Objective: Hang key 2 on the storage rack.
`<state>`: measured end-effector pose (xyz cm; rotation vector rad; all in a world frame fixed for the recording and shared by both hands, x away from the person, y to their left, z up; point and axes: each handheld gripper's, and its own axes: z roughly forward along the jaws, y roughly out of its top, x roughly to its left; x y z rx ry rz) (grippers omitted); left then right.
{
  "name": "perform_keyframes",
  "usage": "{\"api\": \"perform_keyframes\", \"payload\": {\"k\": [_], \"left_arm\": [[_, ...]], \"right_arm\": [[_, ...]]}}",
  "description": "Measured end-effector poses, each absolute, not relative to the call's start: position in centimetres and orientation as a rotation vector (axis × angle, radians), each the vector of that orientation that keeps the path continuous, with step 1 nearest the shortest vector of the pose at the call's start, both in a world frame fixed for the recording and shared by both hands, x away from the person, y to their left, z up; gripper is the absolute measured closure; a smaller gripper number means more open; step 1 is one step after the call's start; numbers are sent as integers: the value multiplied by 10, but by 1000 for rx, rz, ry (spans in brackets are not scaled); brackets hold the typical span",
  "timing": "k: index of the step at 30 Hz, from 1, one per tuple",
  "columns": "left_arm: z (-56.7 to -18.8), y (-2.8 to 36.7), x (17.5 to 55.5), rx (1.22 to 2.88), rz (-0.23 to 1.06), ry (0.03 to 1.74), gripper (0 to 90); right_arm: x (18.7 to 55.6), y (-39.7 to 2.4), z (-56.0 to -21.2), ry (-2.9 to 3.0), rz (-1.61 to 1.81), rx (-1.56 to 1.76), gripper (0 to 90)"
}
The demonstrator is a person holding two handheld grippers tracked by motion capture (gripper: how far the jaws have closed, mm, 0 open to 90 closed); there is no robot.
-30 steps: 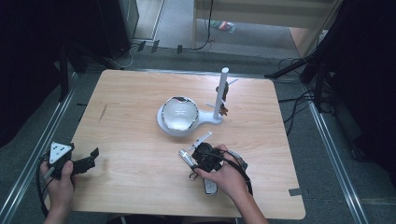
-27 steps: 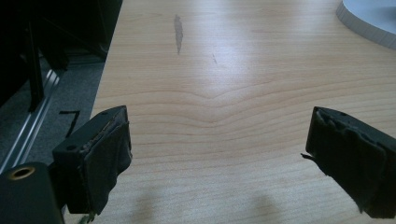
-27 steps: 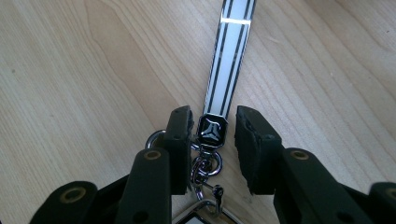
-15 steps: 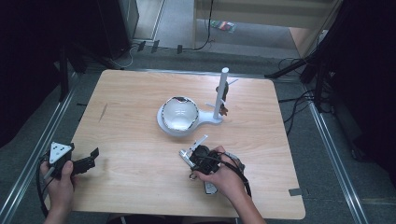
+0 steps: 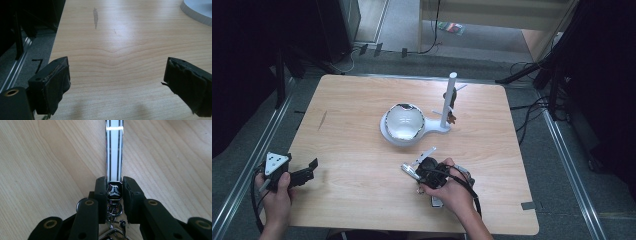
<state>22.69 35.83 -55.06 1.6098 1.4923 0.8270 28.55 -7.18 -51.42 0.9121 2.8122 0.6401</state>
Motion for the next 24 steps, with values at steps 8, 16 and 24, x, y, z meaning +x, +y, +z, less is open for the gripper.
{"api": "perform_keyframes", "payload": {"k": [8,16,24], "left_arm": [[-551,358,227,1616,831,1489,70],[-551,357,227,1622,833,1488,70],[-551,357,227,1623,833,1488,70]], "right_arm": [[286,-87,-503,2733,773,962,754],[287,-98,-495,2693,869,990,755],[284,-114,-481,2628,986,1033,755]]}}
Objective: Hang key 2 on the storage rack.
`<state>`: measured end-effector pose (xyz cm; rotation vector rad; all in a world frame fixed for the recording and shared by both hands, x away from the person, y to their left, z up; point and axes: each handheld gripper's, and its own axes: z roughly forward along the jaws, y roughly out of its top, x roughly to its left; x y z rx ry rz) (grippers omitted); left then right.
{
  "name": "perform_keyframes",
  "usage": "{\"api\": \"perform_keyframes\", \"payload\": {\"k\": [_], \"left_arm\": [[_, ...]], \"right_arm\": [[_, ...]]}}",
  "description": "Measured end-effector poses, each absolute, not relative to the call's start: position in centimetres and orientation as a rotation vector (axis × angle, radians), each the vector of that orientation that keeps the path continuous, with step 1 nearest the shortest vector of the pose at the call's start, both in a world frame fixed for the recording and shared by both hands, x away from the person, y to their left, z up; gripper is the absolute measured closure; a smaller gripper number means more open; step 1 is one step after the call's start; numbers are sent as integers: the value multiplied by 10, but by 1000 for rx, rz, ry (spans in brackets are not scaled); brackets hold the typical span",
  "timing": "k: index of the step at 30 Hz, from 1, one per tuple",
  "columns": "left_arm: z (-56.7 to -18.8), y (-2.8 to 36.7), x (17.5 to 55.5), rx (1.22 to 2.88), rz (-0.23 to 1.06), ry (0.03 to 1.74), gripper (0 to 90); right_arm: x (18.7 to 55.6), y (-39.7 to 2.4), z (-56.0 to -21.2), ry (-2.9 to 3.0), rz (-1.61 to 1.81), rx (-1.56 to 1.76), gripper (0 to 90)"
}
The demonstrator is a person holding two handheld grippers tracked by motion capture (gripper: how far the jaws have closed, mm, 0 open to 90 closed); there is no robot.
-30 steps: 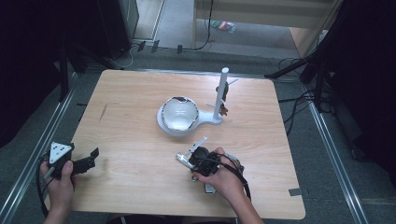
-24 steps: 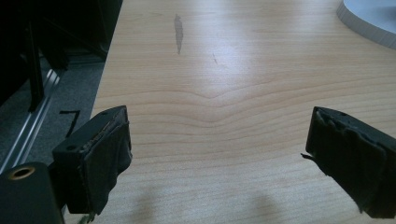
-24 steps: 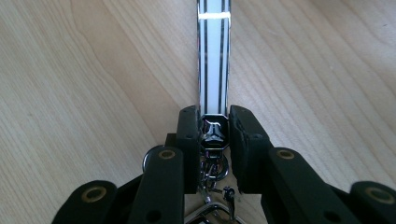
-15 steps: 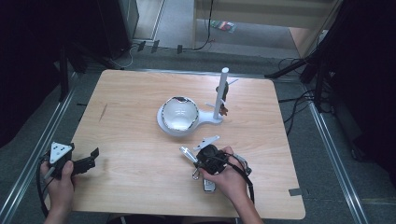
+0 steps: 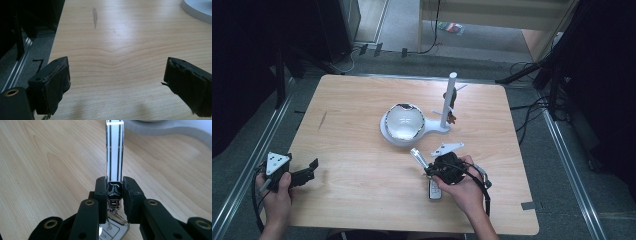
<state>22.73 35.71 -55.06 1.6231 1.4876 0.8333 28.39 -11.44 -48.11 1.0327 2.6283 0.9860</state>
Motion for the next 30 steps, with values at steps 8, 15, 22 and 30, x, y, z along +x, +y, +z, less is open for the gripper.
{"api": "perform_keyframes", "payload": {"k": [8,15,22,30], "left_arm": [[-551,357,227,1619,834,1489,70],[-551,358,227,1617,832,1489,70],[-551,358,227,1615,831,1489,70],[-551,358,227,1616,831,1489,70]], "right_arm": [[283,-124,-469,2563,1052,1040,755],[285,-129,-459,2509,1085,1043,755],[288,-135,-447,2451,1124,1054,755],[294,-144,-436,2399,1135,1059,755]]}}
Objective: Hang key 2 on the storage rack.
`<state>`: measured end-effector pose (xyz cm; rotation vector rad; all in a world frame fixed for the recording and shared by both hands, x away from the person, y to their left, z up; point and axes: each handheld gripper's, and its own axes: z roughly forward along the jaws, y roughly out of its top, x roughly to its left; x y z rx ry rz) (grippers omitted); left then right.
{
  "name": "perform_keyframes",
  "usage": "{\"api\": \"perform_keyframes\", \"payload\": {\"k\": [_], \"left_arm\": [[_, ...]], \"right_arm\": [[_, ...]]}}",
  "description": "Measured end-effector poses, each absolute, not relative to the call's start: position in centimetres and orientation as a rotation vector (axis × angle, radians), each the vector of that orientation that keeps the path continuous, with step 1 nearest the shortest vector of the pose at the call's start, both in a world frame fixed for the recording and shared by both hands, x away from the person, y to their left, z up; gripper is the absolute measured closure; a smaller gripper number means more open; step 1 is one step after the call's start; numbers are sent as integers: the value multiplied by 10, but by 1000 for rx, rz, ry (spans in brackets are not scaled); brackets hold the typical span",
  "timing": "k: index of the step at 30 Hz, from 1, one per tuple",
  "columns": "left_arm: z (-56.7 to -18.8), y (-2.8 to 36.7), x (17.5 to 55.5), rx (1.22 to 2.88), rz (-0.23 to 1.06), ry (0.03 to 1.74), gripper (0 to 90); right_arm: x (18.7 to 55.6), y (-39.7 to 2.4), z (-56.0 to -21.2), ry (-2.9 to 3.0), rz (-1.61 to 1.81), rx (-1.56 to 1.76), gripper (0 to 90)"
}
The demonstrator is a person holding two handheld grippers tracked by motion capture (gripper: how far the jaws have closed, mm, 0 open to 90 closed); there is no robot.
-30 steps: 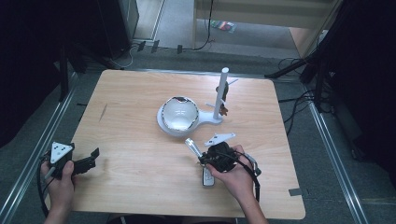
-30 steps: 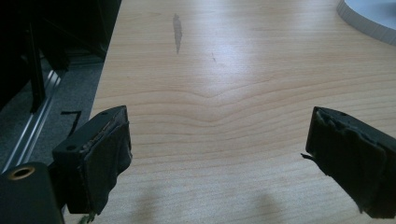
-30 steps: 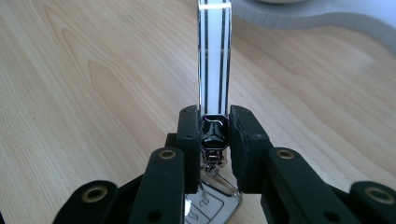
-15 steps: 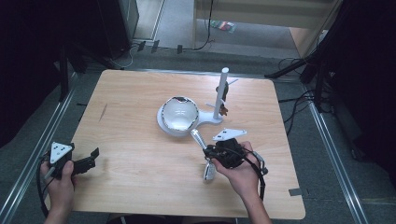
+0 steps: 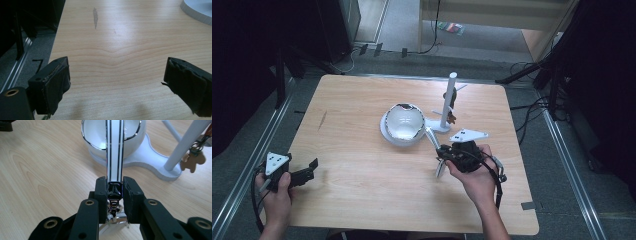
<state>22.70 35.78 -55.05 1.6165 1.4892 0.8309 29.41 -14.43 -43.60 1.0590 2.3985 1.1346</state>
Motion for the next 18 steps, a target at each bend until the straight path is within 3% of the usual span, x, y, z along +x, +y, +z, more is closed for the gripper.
{"api": "perform_keyframes", "payload": {"k": [18], "left_arm": [[-551,358,227,1613,831,1489,70]], "right_arm": [[313,-162,-420,2312,1151,1097,755]]}}
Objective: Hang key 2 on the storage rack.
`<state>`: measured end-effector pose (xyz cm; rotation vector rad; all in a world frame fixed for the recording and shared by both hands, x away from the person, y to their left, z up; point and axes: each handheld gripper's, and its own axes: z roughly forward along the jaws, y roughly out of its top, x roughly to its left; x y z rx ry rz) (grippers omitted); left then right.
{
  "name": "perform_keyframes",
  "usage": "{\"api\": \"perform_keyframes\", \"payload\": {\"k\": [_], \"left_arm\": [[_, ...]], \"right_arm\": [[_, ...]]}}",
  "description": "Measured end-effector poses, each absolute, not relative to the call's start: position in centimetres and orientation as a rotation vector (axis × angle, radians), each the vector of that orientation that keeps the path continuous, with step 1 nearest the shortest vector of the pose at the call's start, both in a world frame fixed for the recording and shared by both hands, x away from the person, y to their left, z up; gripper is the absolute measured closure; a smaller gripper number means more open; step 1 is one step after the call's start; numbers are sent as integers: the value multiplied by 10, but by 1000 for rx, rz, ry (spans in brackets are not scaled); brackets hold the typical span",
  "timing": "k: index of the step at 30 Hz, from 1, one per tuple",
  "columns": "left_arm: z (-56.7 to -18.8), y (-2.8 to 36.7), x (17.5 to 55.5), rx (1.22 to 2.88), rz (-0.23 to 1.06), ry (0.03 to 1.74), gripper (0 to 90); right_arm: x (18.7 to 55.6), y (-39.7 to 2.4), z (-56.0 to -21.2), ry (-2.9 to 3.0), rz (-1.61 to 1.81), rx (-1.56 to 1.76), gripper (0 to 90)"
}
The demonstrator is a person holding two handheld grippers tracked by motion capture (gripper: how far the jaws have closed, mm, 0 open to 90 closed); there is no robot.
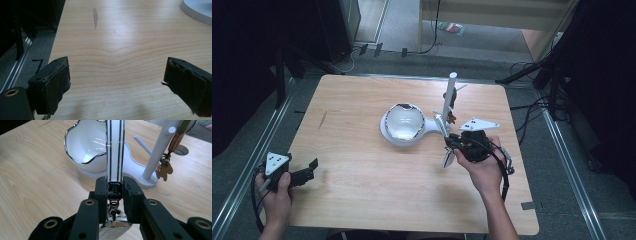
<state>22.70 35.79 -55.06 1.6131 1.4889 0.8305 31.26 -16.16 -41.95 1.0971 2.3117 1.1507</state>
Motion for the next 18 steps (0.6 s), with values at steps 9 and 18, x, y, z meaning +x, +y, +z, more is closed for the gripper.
{"api": "perform_keyframes", "payload": {"k": [9,18], "left_arm": [[-551,358,227,1616,829,1487,70],[-551,358,227,1614,827,1488,70]], "right_arm": [[324,-169,-417,2286,1141,1131,755],[336,-174,-419,2272,1129,1164,755]]}}
